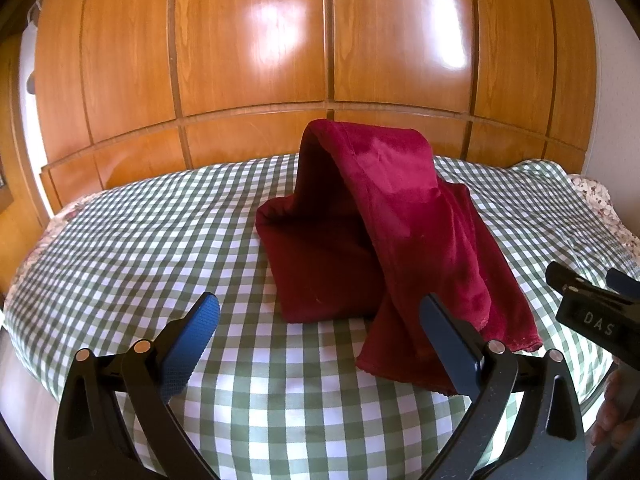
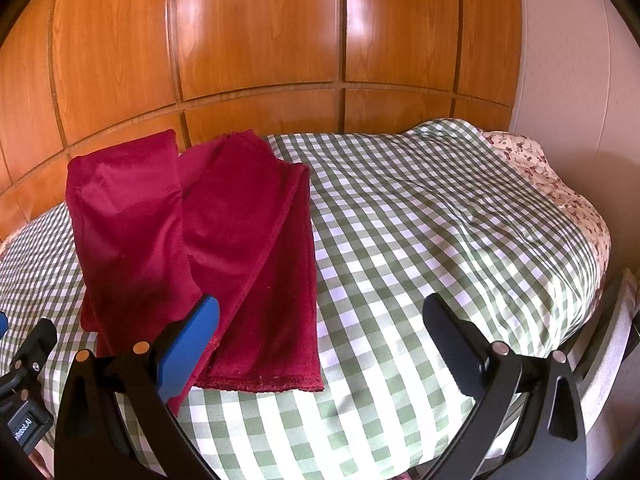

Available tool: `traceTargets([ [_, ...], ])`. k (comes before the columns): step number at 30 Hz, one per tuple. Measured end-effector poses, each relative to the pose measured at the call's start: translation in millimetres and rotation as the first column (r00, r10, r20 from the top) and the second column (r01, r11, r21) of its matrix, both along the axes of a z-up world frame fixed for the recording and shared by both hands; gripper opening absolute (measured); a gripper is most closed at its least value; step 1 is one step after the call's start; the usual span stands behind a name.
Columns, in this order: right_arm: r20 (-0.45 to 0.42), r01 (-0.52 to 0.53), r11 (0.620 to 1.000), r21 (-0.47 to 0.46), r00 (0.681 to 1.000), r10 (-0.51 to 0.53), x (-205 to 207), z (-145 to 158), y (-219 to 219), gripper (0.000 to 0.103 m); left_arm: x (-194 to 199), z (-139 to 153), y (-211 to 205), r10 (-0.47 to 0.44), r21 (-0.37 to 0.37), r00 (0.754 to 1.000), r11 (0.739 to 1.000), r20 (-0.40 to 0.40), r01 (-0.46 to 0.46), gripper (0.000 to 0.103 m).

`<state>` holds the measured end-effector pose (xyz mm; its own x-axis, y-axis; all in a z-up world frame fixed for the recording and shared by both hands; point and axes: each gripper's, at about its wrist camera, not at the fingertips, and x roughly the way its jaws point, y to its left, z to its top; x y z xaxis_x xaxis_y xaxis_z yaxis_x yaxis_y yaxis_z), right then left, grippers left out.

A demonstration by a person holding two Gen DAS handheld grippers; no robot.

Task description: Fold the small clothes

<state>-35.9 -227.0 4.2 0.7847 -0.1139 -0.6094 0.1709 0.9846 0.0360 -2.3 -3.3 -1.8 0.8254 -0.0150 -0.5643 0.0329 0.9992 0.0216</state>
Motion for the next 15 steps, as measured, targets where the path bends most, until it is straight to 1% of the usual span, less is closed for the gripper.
traceTargets([
  [8,-0.006,-0.007,1.000,-0.004,1.000,0.007,0.1,-1.3,2.4,0.101,-0.3,1.7,-1.1,-0.013,-0.011,1.000,1.000,0.001,0.013,0.099],
  [15,-0.011,-0.007,1.000,0.000,1.000,0.007,1.0,-4.0,1.5,0.101,-0.6,2.1,-3.4,-0.025,-0.006,1.000,1.000,0.005,0.025,0.099],
])
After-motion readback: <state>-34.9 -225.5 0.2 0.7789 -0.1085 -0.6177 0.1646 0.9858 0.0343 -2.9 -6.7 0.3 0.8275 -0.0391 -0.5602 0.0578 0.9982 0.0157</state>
